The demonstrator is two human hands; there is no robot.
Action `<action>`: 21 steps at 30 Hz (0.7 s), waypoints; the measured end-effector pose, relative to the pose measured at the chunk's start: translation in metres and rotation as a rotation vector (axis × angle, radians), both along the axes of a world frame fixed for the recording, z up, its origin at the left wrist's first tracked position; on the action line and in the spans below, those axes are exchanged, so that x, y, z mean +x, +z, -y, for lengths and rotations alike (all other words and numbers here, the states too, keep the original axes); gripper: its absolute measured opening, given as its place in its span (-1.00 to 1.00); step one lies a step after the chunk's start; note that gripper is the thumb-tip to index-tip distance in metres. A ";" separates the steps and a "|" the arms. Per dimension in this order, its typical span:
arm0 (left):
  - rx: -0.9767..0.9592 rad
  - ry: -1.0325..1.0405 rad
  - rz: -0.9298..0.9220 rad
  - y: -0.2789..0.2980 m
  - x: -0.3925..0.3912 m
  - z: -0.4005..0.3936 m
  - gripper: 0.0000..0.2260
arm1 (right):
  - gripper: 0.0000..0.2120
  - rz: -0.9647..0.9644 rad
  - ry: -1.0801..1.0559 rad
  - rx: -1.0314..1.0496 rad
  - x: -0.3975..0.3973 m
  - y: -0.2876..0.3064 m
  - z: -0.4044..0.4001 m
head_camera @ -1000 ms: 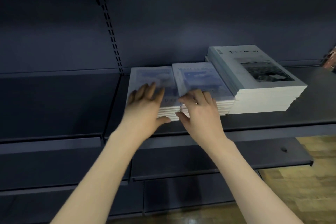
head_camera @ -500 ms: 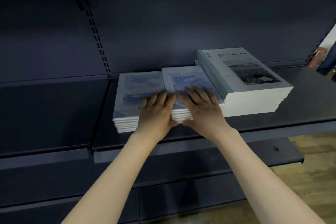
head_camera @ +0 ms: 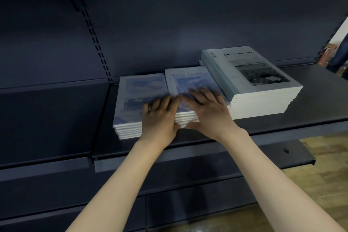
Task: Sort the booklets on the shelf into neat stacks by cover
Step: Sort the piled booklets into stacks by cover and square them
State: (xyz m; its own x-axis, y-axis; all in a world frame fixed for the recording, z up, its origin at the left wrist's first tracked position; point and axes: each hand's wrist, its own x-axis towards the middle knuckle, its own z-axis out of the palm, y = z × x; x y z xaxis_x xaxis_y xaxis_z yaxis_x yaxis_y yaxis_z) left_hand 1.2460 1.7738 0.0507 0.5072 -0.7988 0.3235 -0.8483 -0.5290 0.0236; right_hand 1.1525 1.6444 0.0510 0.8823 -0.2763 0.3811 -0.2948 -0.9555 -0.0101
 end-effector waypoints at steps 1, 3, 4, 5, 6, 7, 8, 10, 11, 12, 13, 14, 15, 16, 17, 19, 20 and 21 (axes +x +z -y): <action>0.002 0.006 0.003 -0.001 0.000 0.000 -0.34 | -0.21 0.011 0.014 0.002 -0.001 0.001 0.002; 0.010 0.011 0.018 -0.001 0.001 0.001 -0.32 | -0.24 -0.013 0.012 0.012 -0.002 0.005 0.003; 0.019 0.011 0.027 0.000 0.002 0.002 -0.29 | -0.25 -0.014 0.010 0.003 -0.001 0.006 0.004; 0.033 0.014 0.033 0.001 0.003 0.002 -0.25 | -0.25 -0.008 0.012 -0.009 -0.001 0.006 0.005; 0.046 0.021 0.040 0.001 0.002 0.003 -0.22 | -0.26 -0.005 0.014 -0.011 -0.001 0.006 0.003; 0.053 0.029 0.049 0.000 0.002 0.004 -0.20 | -0.26 -0.008 0.013 -0.011 -0.001 0.006 0.002; 0.056 0.036 0.057 -0.001 0.000 0.004 -0.21 | -0.25 0.005 0.006 -0.018 -0.001 0.004 0.001; 0.049 0.042 0.060 -0.004 -0.001 0.005 -0.23 | -0.24 0.052 0.003 -0.042 -0.001 0.001 0.001; 0.037 0.040 0.058 -0.005 0.000 0.005 -0.23 | -0.24 0.068 0.004 -0.061 0.000 0.000 0.002; 0.026 0.038 0.056 -0.006 0.000 0.005 -0.24 | -0.24 0.054 0.003 -0.076 0.000 0.001 0.002; 0.020 0.038 0.059 -0.006 0.000 0.005 -0.24 | -0.25 0.040 0.007 -0.088 0.000 0.001 0.002; 0.021 0.041 0.063 -0.006 0.001 0.005 -0.25 | -0.26 0.001 0.017 -0.063 -0.001 0.003 0.002; 0.023 0.044 0.067 -0.006 0.000 0.005 -0.26 | -0.28 -0.043 0.023 -0.033 -0.001 0.005 0.003; 0.022 0.047 0.068 -0.006 0.000 0.006 -0.27 | -0.28 -0.069 0.029 -0.033 -0.001 0.007 0.003; 0.019 0.051 0.065 -0.006 -0.001 0.006 -0.28 | -0.29 -0.084 0.032 -0.041 -0.001 0.009 0.003; 0.017 0.061 0.057 -0.006 -0.003 0.007 -0.29 | -0.30 -0.087 0.031 -0.044 -0.002 0.009 0.002; 0.019 0.067 0.054 -0.005 -0.003 0.007 -0.29 | -0.30 -0.080 0.036 -0.033 -0.002 0.009 0.001; 0.021 0.074 0.054 -0.005 -0.004 0.007 -0.29 | -0.31 -0.067 0.039 -0.026 -0.002 0.009 0.000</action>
State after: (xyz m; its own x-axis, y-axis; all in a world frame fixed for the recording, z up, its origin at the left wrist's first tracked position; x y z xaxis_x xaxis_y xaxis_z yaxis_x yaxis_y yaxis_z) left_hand 1.2424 1.7665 0.0458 0.5476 -0.7666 0.3353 -0.8065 -0.5904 -0.0325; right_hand 1.1502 1.6446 0.0599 0.9159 -0.2324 0.3274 -0.2570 -0.9658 0.0334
